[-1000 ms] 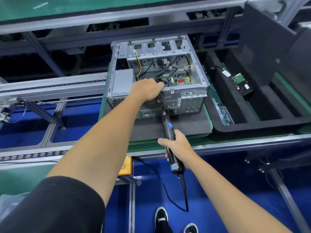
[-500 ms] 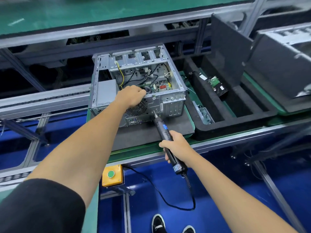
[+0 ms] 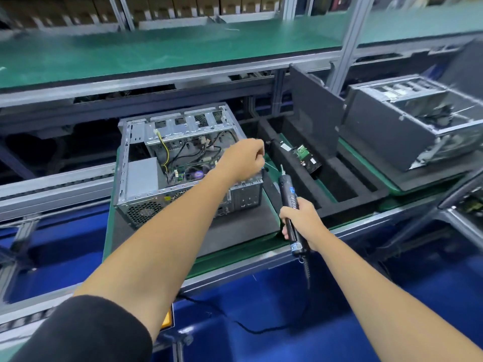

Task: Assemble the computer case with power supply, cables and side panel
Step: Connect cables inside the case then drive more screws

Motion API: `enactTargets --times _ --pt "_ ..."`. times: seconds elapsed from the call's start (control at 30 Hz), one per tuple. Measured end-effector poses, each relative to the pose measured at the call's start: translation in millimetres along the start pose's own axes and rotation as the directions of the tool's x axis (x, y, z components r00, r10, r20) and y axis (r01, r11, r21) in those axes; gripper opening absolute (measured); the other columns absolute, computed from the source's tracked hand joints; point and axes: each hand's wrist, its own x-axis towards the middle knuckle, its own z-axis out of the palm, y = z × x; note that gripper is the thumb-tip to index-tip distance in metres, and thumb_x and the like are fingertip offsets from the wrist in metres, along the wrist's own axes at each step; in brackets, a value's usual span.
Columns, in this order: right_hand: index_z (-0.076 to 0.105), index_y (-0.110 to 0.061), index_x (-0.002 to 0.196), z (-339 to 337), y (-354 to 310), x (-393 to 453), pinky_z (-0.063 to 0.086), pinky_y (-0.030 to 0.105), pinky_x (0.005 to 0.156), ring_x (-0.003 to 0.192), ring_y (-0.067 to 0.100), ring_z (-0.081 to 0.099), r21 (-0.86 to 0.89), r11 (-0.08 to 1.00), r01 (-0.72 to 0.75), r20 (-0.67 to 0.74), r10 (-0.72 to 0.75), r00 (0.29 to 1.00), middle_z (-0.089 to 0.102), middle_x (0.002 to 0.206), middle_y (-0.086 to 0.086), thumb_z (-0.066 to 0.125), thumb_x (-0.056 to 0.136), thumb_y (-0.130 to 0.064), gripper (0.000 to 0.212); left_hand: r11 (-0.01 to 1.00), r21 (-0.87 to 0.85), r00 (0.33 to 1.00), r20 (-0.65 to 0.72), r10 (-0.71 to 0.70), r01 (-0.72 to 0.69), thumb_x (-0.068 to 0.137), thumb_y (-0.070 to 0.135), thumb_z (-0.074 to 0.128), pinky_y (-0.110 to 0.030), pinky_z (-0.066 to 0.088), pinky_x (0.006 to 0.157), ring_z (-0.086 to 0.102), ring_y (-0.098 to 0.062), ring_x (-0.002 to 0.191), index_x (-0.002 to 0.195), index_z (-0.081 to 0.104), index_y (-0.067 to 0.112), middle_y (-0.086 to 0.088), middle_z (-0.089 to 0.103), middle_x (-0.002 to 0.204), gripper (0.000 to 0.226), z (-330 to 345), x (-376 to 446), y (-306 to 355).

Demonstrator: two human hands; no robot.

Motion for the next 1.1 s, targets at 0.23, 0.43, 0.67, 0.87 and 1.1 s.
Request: enactTargets --times 0.23,0.43,0.67,0.87,1.1 --pt "0.046 -0.009 0.090 -40.8 -10.4 45.4 0.049 0.033 0.048 0.048 0.026 0.055 -0.081 0.996 0.039 -0.015 -0.040 0.999 0.053 0.076 0.016 0.062 0.084 -0.008 0.017 0.998 -0.055 0.991 0.132 0.023 -0.015 0.087 0.005 0.043 -0.040 0.045 0.075 0.051 -0.028 0.085 0.090 0.056 0.006 -0.010 0.056 0.093 0.013 64.6 30.2 40.6" --pt "0.051 -0.006 0.096 -95.8 -3.0 106.8 0.050 0.033 0.050 0.054 0.026 0.056 -0.096 0.995 -0.003 0.017 0.005 1.000 0.054 0.082 0.015 0.063 0.084 -0.008 0.017 0.991 0.047 0.934 0.330 -0.134 0.126 0.086 0.003 0.045 -0.043 0.048 0.083 0.056 -0.030 0.096 0.098 0.060 0.005 -0.013 0.060 0.105 0.019 119.7 75.2 43.9" --pt "0.052 -0.011 0.097 -127.3 -0.2 164.5 0.054 0.043 0.066 0.064 0.027 0.056 -0.159 0.987 -0.006 0.191 0.037 0.981 0.054 0.084 0.011 0.062 0.086 -0.010 0.016 0.958 0.166 0.856 0.432 -0.284 0.234 0.087 0.006 0.046 -0.043 0.048 0.087 0.053 -0.029 0.104 0.104 0.063 0.006 -0.013 0.061 0.107 0.023 170.1 99.3 27.9" --pt "0.049 -0.011 0.095 -124.0 2.4 185.7 0.049 0.028 0.043 0.041 0.018 0.056 -0.165 0.985 -0.057 0.263 0.100 0.960 0.054 0.076 0.011 0.063 0.083 -0.008 0.018 0.948 0.303 0.830 0.503 -0.242 0.092 0.088 0.009 0.049 -0.043 0.046 0.080 0.052 -0.032 0.096 0.081 0.055 0.004 -0.019 0.059 0.097 0.011 201.4 109.7 31.5" --pt "0.050 -0.011 0.100 -123.3 6.7 201.5 0.049 0.028 0.043 0.043 0.019 0.056 -0.164 0.983 -0.086 0.270 0.128 0.954 0.056 0.080 0.014 0.063 0.083 -0.006 0.021 0.857 0.515 0.775 0.554 -0.303 -0.033 0.089 0.009 0.052 -0.034 0.039 0.088 0.058 -0.026 0.105 0.105 0.061 0.015 -0.005 0.065 0.108 0.019 238.5 122.4 29.7"
